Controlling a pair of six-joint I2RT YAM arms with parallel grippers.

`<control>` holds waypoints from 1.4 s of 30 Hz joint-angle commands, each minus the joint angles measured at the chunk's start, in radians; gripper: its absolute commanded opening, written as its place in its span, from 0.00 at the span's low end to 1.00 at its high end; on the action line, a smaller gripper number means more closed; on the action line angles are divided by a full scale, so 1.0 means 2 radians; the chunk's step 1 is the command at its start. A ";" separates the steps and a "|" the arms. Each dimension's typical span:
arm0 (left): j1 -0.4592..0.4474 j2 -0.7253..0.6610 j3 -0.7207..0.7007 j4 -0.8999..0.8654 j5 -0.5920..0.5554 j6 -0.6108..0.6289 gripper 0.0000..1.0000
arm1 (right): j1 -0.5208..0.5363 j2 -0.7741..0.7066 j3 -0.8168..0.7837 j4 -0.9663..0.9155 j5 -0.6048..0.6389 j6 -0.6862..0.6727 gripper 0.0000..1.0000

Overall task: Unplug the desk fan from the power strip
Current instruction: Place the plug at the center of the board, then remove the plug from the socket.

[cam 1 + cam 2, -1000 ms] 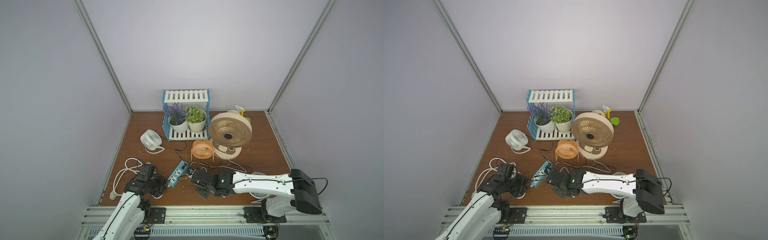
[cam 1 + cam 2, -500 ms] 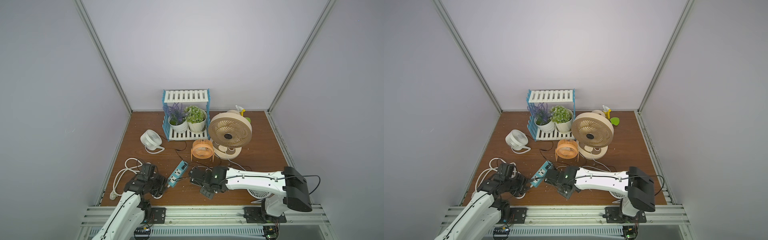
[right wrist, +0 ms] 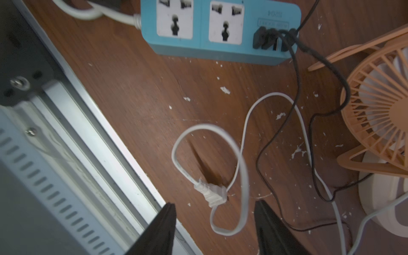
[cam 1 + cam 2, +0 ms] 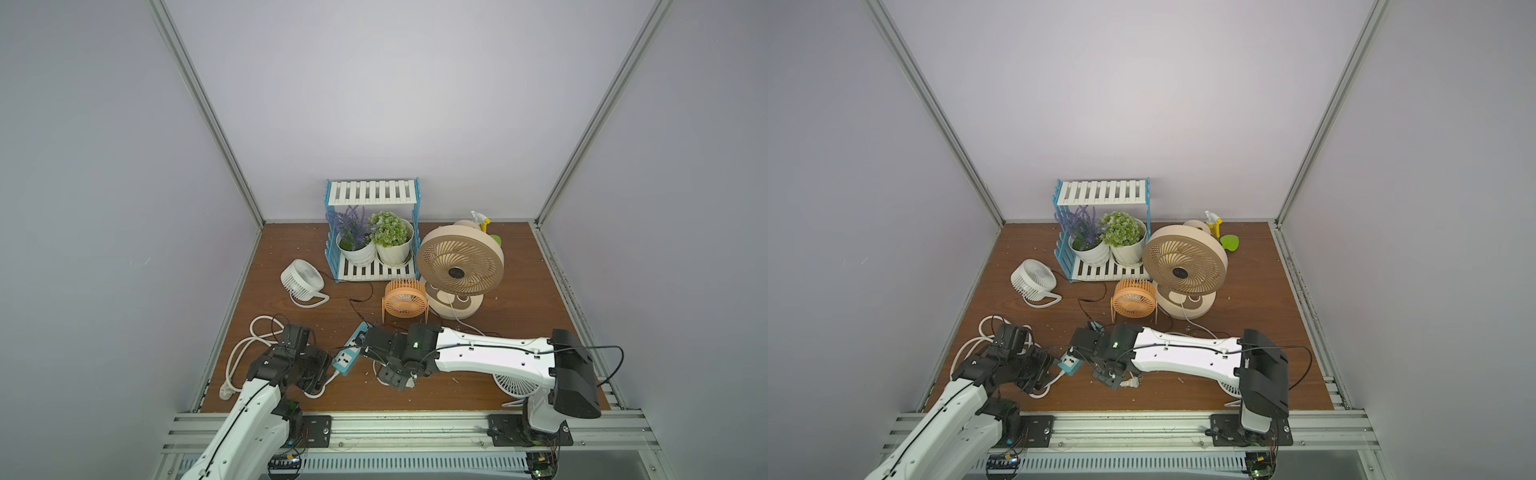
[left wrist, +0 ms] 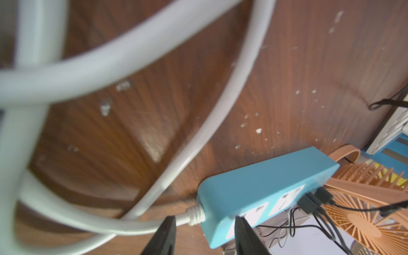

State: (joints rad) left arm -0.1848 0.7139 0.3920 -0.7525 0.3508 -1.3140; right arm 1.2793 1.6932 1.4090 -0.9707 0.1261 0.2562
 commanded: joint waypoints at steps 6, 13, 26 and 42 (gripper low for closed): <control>-0.002 0.023 0.115 -0.020 -0.103 0.128 0.69 | -0.078 -0.138 -0.095 0.202 -0.057 0.113 0.66; 0.000 0.046 0.193 0.029 -0.091 0.332 0.89 | -0.149 -0.131 -0.129 0.272 -0.085 0.185 0.49; -0.017 0.098 0.146 0.044 0.003 0.402 0.89 | -0.148 0.011 0.025 0.159 -0.154 0.113 0.42; -0.112 0.136 0.111 0.049 -0.077 0.322 0.91 | -0.141 0.122 0.157 0.055 -0.100 0.046 0.41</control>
State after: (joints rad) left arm -0.3939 0.9977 0.6319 -0.6502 0.2493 -0.6323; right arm 0.9909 1.9114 1.6936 -0.8059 -0.1207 0.3904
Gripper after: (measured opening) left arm 0.905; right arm 0.411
